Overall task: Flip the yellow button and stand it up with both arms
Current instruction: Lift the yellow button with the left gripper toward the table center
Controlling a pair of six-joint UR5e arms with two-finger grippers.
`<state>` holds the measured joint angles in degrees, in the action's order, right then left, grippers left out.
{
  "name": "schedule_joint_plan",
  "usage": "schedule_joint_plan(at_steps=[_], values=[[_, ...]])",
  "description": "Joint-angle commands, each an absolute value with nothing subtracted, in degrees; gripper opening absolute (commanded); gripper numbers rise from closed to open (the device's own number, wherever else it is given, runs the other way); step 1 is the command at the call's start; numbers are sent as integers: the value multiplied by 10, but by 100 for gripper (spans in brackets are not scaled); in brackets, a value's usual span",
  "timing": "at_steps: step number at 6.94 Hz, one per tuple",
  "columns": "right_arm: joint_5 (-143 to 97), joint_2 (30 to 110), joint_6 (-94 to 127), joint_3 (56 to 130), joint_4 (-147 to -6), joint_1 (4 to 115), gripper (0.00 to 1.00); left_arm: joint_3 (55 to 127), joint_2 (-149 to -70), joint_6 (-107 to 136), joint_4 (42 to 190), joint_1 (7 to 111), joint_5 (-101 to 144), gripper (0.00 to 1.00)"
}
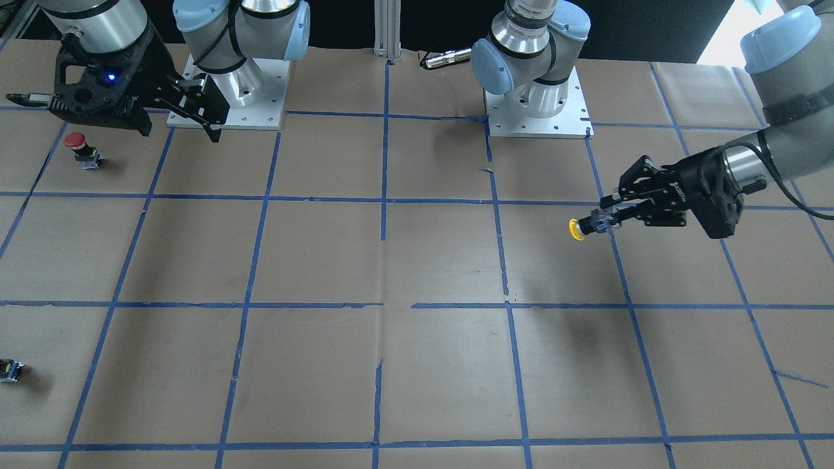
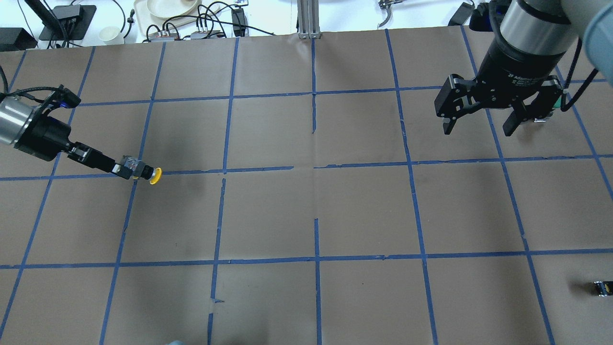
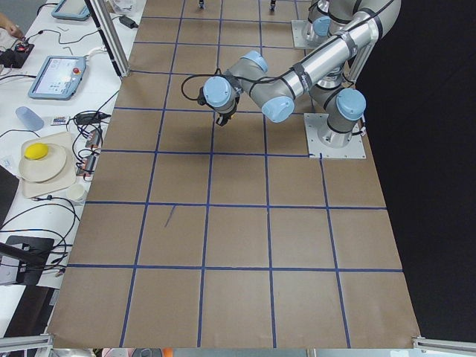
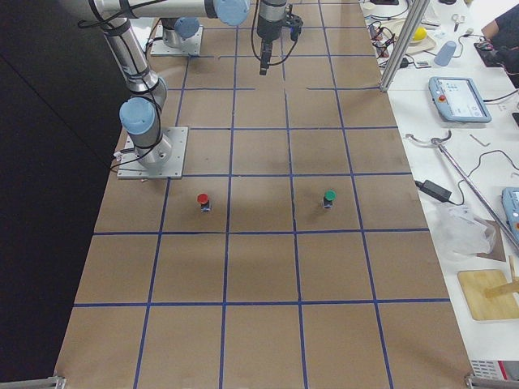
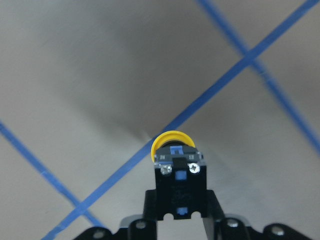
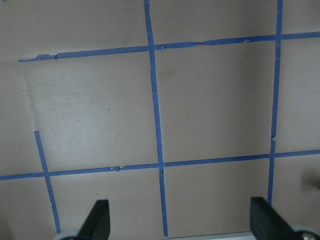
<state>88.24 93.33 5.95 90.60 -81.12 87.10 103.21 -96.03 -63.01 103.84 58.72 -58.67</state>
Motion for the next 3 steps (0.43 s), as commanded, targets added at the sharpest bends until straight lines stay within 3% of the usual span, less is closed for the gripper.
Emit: schedule_joint_plan(at_steps=[1, 3], values=[[784, 927, 272, 894, -800, 867, 100, 1040, -927, -581, 1193, 653, -402, 12], [671, 910, 385, 888, -802, 866, 100, 1066, -871, -568, 1268, 733, -282, 12]])
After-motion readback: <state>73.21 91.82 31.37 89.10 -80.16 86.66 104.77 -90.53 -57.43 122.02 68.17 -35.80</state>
